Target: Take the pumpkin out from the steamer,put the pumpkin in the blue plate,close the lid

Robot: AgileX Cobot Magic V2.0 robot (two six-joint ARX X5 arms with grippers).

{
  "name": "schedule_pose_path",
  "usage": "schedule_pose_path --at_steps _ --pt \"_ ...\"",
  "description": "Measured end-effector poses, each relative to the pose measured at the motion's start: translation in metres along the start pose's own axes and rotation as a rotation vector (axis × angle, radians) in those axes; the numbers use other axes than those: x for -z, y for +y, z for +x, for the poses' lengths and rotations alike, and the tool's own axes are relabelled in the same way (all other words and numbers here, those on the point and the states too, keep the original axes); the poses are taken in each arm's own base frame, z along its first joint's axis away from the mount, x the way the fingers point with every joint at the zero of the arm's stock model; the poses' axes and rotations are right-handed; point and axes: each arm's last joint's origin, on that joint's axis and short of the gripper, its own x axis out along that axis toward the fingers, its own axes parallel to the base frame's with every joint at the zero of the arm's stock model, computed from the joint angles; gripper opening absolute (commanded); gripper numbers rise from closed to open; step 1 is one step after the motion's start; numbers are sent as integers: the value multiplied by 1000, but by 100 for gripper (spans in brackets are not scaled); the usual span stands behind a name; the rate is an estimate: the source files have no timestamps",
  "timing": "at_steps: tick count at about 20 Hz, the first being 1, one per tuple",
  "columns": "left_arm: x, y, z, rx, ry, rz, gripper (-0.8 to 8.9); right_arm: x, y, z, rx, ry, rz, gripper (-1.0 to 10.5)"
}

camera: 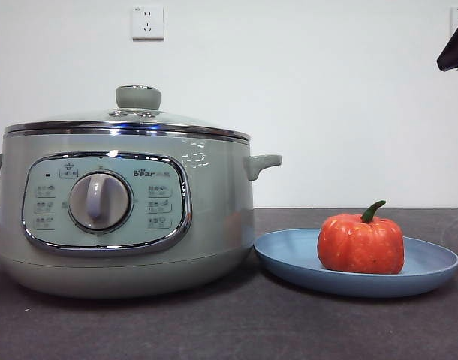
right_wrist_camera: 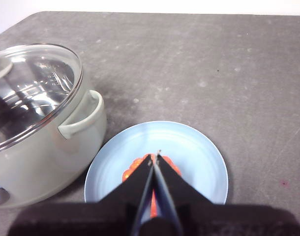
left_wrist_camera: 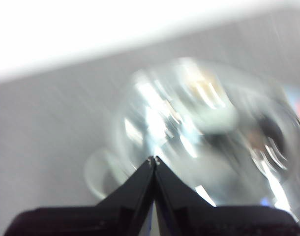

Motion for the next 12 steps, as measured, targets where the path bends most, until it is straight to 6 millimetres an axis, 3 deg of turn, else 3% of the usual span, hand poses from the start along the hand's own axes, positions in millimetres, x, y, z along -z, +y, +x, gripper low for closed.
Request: schedule_pose_path --at_steps 2,5,12 --pt "12 13 0 -126 -123 -38 -3 0 0 0 0 0 0 1" --pt "51 24 9 -255 -221 -93 -3 0 0 0 0 0 0 2" --pt "120 26 25 -273 -159 -154 -3 0 0 0 0 0 0 1"
